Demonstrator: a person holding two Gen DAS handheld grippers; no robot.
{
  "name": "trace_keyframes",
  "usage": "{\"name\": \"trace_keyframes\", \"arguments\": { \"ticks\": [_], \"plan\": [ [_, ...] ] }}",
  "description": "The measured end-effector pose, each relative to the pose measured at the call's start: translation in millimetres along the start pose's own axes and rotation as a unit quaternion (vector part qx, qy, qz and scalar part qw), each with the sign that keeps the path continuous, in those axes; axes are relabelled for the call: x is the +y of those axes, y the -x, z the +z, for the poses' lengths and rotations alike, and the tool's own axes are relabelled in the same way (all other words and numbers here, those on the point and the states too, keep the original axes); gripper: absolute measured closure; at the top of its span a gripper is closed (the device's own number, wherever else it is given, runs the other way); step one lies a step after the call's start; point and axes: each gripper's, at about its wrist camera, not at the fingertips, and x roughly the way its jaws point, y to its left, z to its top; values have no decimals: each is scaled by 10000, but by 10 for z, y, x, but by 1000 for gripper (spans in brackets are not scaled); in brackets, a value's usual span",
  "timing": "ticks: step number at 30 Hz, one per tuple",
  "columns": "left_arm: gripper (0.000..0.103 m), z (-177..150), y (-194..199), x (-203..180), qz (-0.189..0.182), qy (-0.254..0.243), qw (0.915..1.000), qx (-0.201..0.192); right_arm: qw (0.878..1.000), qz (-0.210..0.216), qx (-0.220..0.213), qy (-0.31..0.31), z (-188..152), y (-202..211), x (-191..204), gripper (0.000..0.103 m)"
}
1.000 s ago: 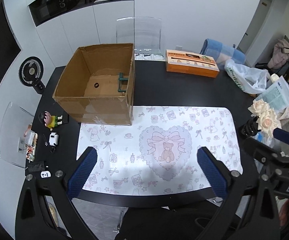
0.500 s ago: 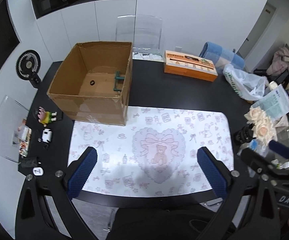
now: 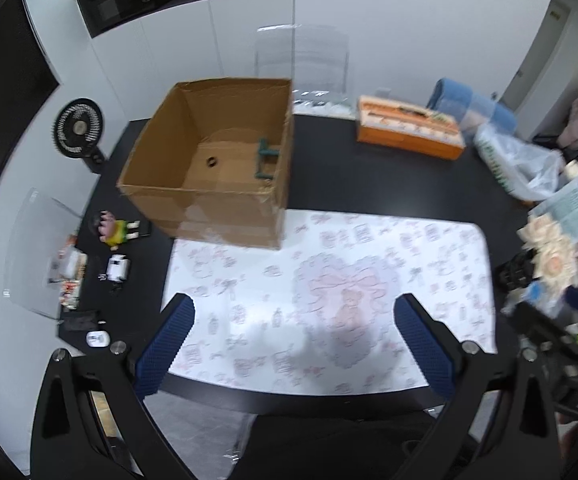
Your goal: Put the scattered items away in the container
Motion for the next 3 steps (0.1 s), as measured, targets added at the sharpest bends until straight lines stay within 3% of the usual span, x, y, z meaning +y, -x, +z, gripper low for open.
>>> {"name": "trace_keyframes", "arguments": {
  "ticks": [3],
  "plan": [
    [3,-31,-5,-12,-75,-6,10000,22,10000,7,19,13,-2,-11,4,0]
  ]
}}
